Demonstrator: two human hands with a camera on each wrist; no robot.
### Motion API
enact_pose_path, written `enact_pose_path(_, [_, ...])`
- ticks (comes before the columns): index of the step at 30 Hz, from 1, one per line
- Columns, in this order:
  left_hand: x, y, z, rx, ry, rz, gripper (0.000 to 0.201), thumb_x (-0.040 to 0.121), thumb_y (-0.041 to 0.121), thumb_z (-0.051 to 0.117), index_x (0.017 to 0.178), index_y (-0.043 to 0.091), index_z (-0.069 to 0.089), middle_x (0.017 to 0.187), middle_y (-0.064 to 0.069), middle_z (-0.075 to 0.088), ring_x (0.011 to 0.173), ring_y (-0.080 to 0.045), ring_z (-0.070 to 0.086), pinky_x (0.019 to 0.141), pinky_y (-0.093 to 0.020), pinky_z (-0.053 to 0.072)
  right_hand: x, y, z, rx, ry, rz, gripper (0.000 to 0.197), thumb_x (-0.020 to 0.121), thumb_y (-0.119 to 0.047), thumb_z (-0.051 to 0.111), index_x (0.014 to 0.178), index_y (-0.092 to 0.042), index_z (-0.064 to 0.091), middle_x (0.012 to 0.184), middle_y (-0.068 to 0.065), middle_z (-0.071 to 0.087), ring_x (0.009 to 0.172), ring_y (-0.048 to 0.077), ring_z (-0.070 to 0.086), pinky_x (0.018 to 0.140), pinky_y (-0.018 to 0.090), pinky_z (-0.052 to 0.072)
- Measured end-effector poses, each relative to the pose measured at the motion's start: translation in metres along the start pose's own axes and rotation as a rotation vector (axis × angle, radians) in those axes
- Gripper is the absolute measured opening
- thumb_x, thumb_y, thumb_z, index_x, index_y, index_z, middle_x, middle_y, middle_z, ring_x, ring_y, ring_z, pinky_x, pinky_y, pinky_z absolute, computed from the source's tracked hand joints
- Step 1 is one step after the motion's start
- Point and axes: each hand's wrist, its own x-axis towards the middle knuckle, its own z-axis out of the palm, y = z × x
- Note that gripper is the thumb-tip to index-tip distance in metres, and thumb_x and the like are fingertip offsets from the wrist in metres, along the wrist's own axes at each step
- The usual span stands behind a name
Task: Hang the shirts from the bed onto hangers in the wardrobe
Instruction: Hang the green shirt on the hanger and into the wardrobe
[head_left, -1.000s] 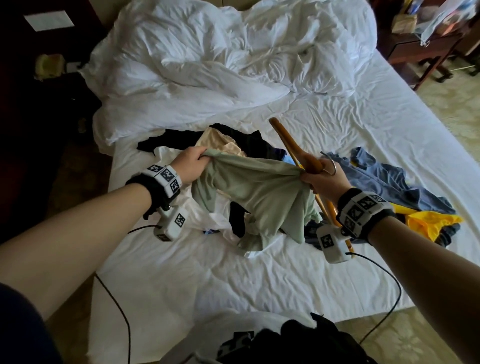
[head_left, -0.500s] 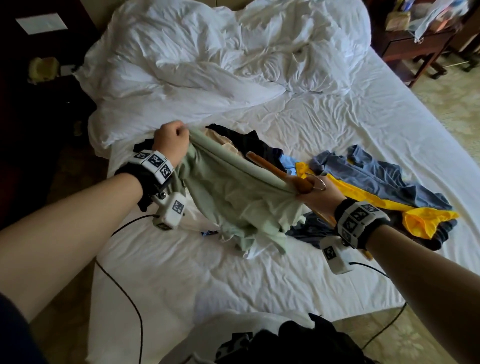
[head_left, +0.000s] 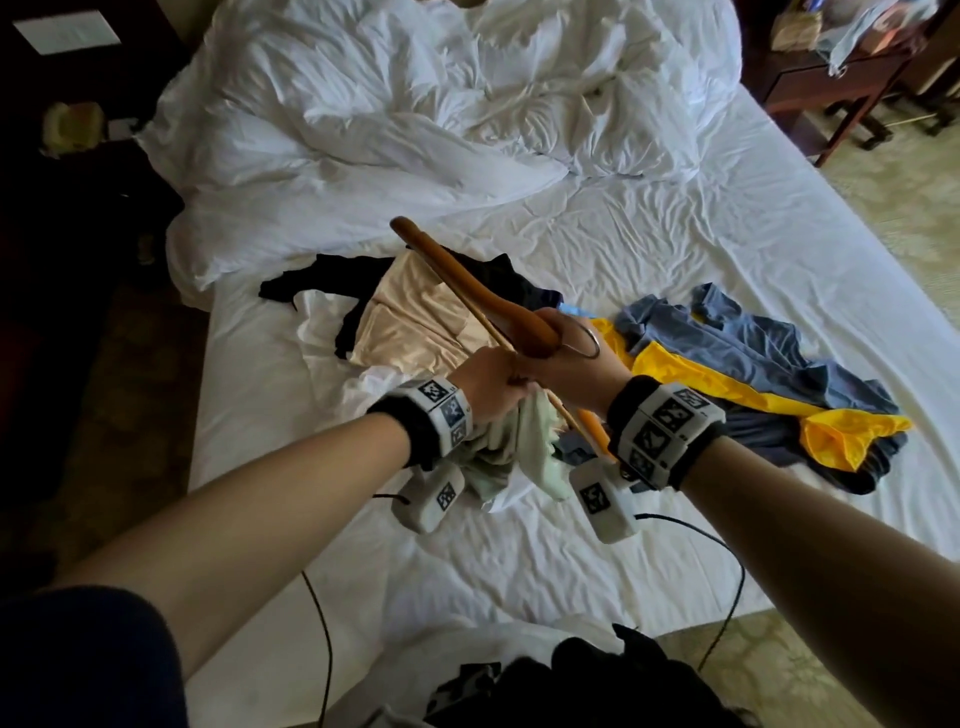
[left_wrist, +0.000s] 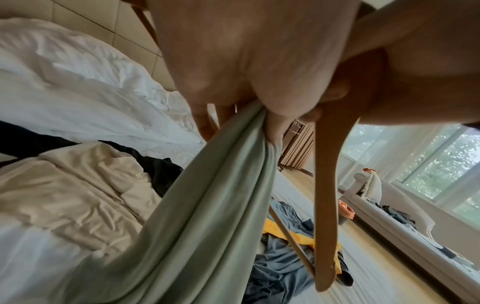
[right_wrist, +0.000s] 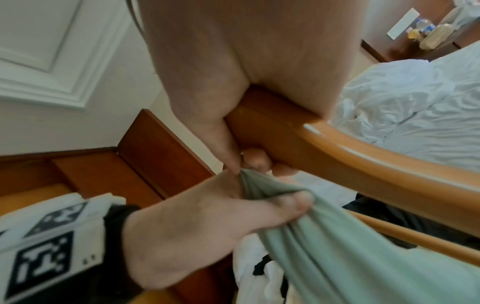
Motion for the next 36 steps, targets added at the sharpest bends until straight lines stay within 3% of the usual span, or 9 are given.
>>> enact_pose_path(4, [-0.001, -0.008, 0.002, -0.206, 0.086, 0.006, 0.013, 0.095, 0.006, 0.056, 0.097, 0.008, 0.069, 0.097, -0.012, 0.069, 0.098, -0.028, 0.063, 0.077, -0.026, 0.040, -0.006, 0.025, -0.010, -0.027, 0.007, 0.047, 0.024, 0.079, -0.018, 0.078, 0.097, -0.016, 0.062, 0.077, -0.009, 0.062, 0.069, 0.006, 0.057, 0.063, 0.022, 0.043])
enact_pose_path(9, [-0.012, -0.006, -0.034, -0.481, -0.015, 0.047, 0.013, 0.100, 0.012, 0.055, 0.095, 0.018, 0.065, 0.090, -0.005, 0.066, 0.081, -0.007, 0.061, 0.078, -0.021, 0.049, -0.017, 0.071, -0.012, -0.131, -0.052, 0.225, 0.048, 0.075, -0.009, 0.076, 0.118, -0.015, 0.057, 0.111, 0.003, 0.069, 0.100, 0.026, 0.065, 0.082, 0.039, 0.052])
enact_pose_path(14, [-0.034, 0.008, -0.082, -0.790, -0.124, 0.090, 0.017, 0.097, 0.007, 0.055, 0.089, 0.015, 0.068, 0.098, -0.009, 0.063, 0.097, -0.015, 0.060, 0.095, -0.025, 0.044, -0.014, 0.069, 0.002, -0.159, -0.105, 0.248, 0.045, 0.079, -0.012, 0.077, 0.114, -0.022, 0.051, 0.091, -0.005, 0.056, 0.082, 0.016, 0.055, 0.056, 0.013, 0.037])
enact_pose_path(17, [-0.046, 0.012, -0.095, -0.923, -0.174, 0.074, 0.016, 0.087, 0.015, 0.057, 0.081, 0.020, 0.071, 0.097, -0.013, 0.060, 0.098, -0.025, 0.057, 0.097, -0.037, 0.041, -0.006, 0.057, 0.016, -0.082, -0.134, 0.214, 0.027, 0.074, -0.003, 0.072, 0.096, -0.010, 0.057, 0.081, 0.004, 0.063, 0.073, 0.023, 0.062, 0.068, 0.042, 0.055])
enact_pose_path(19, [-0.054, 0.010, -0.101, -0.975, -0.176, 0.058, 0.016, 0.086, 0.013, 0.054, 0.078, 0.016, 0.068, 0.090, -0.010, 0.062, 0.092, -0.022, 0.059, 0.089, -0.030, 0.044, -0.003, 0.054, 0.024, -0.117, -0.162, 0.175, 0.021, 0.074, -0.005, 0.071, 0.093, -0.004, 0.063, 0.083, 0.008, 0.067, 0.077, 0.025, 0.064, 0.074, 0.045, 0.054])
enact_pose_path(26, [-0.077, -0.070, -0.092, -0.318, -0.074, -0.237, 0.031, 0.067, 0.048, 0.063, 0.055, 0.020, 0.055, 0.067, -0.007, 0.055, 0.061, -0.011, 0.043, 0.070, -0.030, 0.033, 0.003, 0.045, 0.018, -0.019, -0.074, 0.092, 0.022, 0.079, -0.003, 0.073, 0.093, -0.014, 0.060, 0.073, -0.011, 0.054, 0.064, 0.001, 0.050, 0.054, 0.007, 0.036])
enact_pose_path(29, [-0.077, -0.086, -0.064, -0.145, -0.209, -0.296, 0.049, 0.071, 0.067, 0.070, 0.087, 0.020, 0.068, 0.089, -0.002, 0.071, 0.069, -0.011, 0.063, 0.073, -0.030, 0.051, 0.004, 0.027, 0.020, 0.019, -0.077, -0.001, 0.029, 0.079, -0.005, 0.072, 0.107, -0.008, 0.063, 0.086, -0.001, 0.064, 0.075, 0.011, 0.059, 0.059, 0.011, 0.039])
enact_pose_path(32, [-0.064, -0.054, -0.044, -0.348, -0.103, -0.161, 0.041, 0.083, 0.029, 0.079, 0.117, 0.019, 0.061, 0.104, 0.000, 0.070, 0.091, -0.010, 0.068, 0.080, -0.027, 0.054, 0.003, 0.006, 0.028, 0.003, -0.122, -0.077, 0.034, 0.080, -0.011, 0.073, 0.112, -0.011, 0.064, 0.097, 0.006, 0.069, 0.089, 0.020, 0.065, 0.076, 0.030, 0.050])
enact_pose_path(36, [-0.044, -0.022, -0.039, -0.486, 0.017, -0.032, 0.024, 0.087, 0.003, 0.072, 0.109, 0.007, 0.065, 0.093, -0.002, 0.069, 0.082, -0.001, 0.064, 0.078, -0.021, 0.052, 0.006, 0.000, 0.028, 0.030, -0.103, -0.080, 0.037, 0.077, -0.017, 0.078, 0.112, -0.015, 0.065, 0.097, 0.001, 0.070, 0.092, 0.020, 0.066, 0.080, 0.036, 0.052])
